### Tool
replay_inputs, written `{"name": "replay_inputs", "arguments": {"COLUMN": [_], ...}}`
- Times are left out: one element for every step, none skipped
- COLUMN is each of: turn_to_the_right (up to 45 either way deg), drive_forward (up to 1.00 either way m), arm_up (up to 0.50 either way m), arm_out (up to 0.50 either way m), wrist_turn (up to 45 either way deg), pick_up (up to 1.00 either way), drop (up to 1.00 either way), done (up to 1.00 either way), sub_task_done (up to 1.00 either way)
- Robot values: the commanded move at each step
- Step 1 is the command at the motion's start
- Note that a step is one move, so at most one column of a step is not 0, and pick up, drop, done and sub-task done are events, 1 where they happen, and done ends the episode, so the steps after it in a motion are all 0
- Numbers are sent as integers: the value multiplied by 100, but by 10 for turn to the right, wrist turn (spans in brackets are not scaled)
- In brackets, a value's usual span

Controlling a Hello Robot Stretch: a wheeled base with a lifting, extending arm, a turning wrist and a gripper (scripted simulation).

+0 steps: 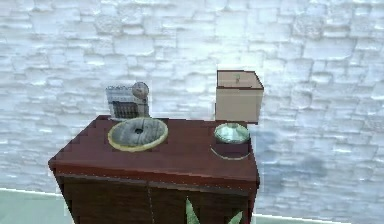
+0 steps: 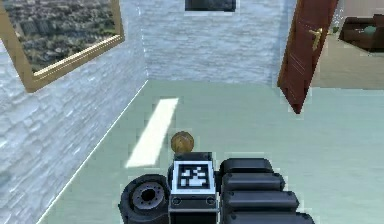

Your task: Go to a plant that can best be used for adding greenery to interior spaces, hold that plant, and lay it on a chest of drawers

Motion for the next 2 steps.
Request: {"name": "replay_inputs", "arguments": {"turn_to_the_right": [450,-450], "drive_forward": [0,0], "arm_up": [0,0], "arm_out": [0,0], "wrist_turn": [0,0], "pick_up": [0,0], "drop": [0,0], "done": [0,0], "sub_task_done": [0,0]}}
